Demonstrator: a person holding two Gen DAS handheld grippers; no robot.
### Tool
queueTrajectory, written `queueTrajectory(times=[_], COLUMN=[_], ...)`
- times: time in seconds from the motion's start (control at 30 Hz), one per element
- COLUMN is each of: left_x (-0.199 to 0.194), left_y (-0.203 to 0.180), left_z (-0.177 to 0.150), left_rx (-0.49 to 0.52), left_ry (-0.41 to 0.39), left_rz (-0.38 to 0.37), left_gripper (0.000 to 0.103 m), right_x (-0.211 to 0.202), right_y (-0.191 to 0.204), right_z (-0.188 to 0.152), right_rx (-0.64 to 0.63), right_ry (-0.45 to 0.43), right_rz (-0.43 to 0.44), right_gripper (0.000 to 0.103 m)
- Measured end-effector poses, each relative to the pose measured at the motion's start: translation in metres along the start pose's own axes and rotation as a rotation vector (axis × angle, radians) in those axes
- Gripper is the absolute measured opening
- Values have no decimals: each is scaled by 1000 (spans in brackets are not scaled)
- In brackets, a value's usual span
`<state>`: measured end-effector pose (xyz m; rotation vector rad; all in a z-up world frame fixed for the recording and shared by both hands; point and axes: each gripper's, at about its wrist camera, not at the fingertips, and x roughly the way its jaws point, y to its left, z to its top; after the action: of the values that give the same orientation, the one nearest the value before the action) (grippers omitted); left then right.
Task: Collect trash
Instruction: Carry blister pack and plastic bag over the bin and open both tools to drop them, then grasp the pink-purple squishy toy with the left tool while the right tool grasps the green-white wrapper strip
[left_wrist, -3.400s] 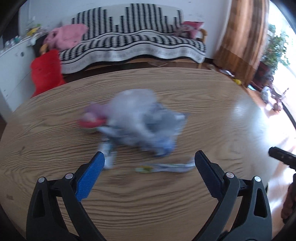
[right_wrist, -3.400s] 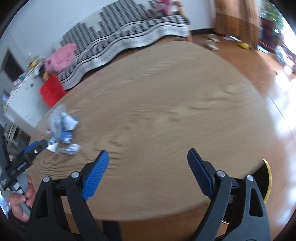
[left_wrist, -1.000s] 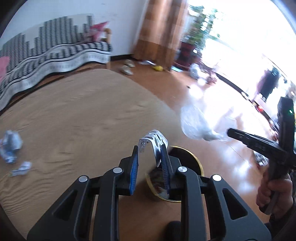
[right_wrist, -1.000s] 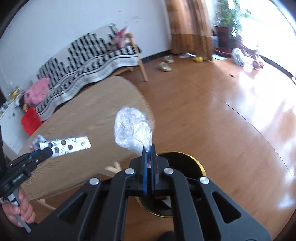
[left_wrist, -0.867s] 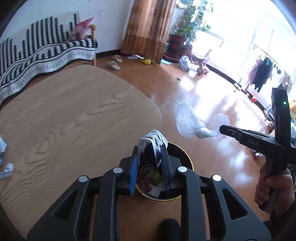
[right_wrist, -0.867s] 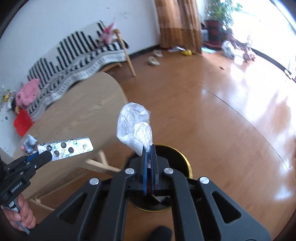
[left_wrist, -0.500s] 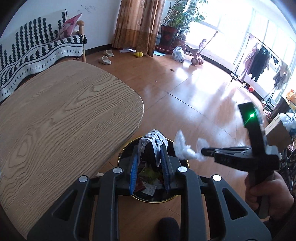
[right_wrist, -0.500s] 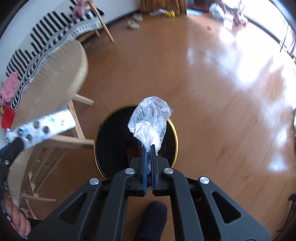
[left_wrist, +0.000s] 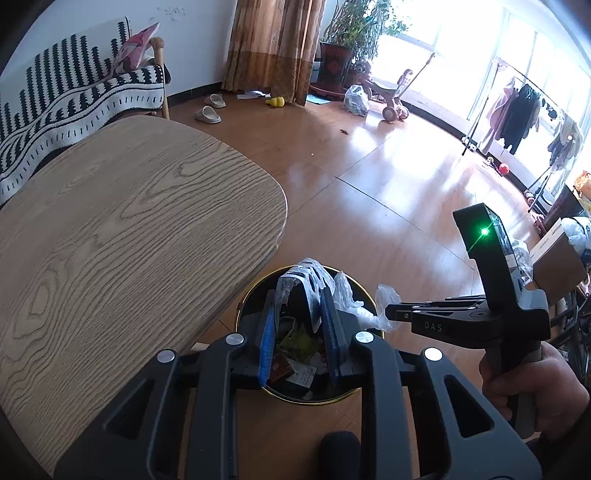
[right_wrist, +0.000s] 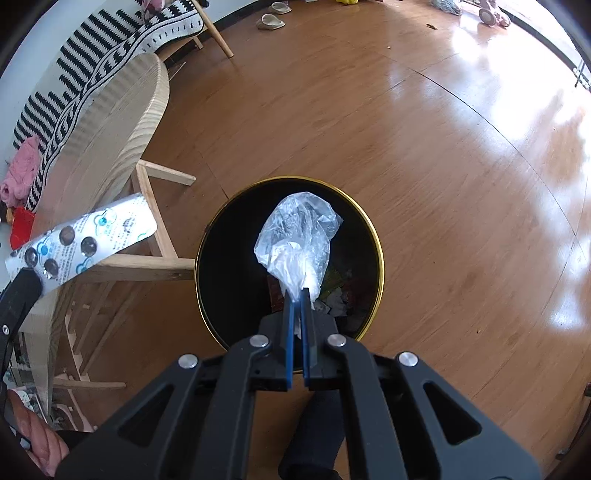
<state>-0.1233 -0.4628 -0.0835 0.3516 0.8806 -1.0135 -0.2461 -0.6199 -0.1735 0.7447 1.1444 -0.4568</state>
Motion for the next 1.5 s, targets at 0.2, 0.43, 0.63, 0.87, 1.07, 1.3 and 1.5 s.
queueTrajectory(times=[0.2,0.43,0.63,0.87,1.07,1.3,1.5], left_x=[2,12,22,32,13,-25,-72], left_y=[-4,-5,-10,-11,-7,36,118], left_z=[-2,-3,-5,-2,2,3,-6], left_rx=[0,7,21,38,32,-13,-144], left_ry=[12,36,56,38,-25,-53,-98], left_rz=[0,6,-13,-32,-22,69,194], left_gripper=[23,23,23,60,82,94,96], right_x=[2,-12,-9,-32,-43,-52,-56], right_y=[-7,-14,-23,-39,-29,30,125], right_z=[4,7,7,10,12,15,15], right_rx=[-3,14,36,113,109,-17,-175], right_ry=[12,-49,-34,-109,-147,-198,-245], right_rz=[-16,-57,-89,-96,-81,-75,36], right_gripper=[91,93,93,94,95,95,95])
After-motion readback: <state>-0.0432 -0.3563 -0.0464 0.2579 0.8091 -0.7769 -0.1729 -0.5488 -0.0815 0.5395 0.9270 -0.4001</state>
